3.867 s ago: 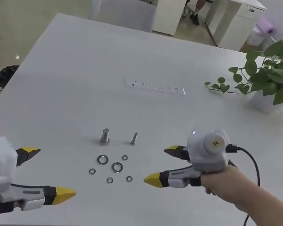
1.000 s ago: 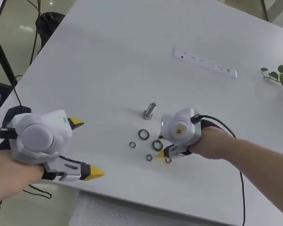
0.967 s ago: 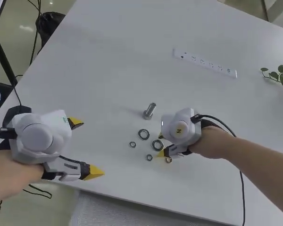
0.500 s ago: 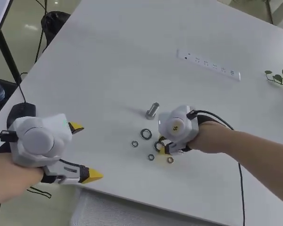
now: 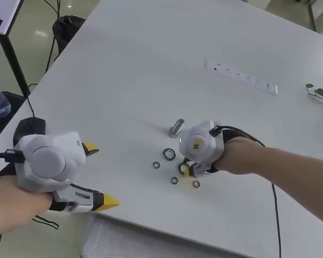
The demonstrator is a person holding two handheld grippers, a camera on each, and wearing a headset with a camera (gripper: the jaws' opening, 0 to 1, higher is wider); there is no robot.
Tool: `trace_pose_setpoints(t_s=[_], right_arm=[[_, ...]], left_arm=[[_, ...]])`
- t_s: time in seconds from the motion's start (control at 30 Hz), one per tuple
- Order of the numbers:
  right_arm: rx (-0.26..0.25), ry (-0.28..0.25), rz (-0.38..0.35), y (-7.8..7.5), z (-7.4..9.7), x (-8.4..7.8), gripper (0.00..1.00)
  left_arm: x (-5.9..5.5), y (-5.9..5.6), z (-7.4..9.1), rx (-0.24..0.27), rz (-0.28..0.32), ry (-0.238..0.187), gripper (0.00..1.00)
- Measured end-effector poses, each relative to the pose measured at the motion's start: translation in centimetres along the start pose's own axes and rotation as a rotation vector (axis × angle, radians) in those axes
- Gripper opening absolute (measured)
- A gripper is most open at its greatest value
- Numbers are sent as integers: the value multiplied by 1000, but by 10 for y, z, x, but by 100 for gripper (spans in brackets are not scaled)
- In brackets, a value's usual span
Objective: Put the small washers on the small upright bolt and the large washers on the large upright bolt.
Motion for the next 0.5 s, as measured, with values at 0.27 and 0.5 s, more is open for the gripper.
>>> trace_pose_setpoints(t_s=[0.27, 0.5], right_arm=[[-2, -9, -25, 1, 0, 1, 20], [-2, -25, -53, 1, 4, 4, 21]], left_arm=[[12, 1, 2, 12, -13, -17, 77], [15, -6, 2, -1, -15, -22, 77]])
Point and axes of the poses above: the centre of the closed fingertips' face, and the gripper's own axes: z roughly backward along the fingers, y roughly to its left, x roughly out of its top, the point moved 1 cm from there along z, roughly backward along the fingers, and after that the axes turned 4 degrees about x, right-handed, at the moved point
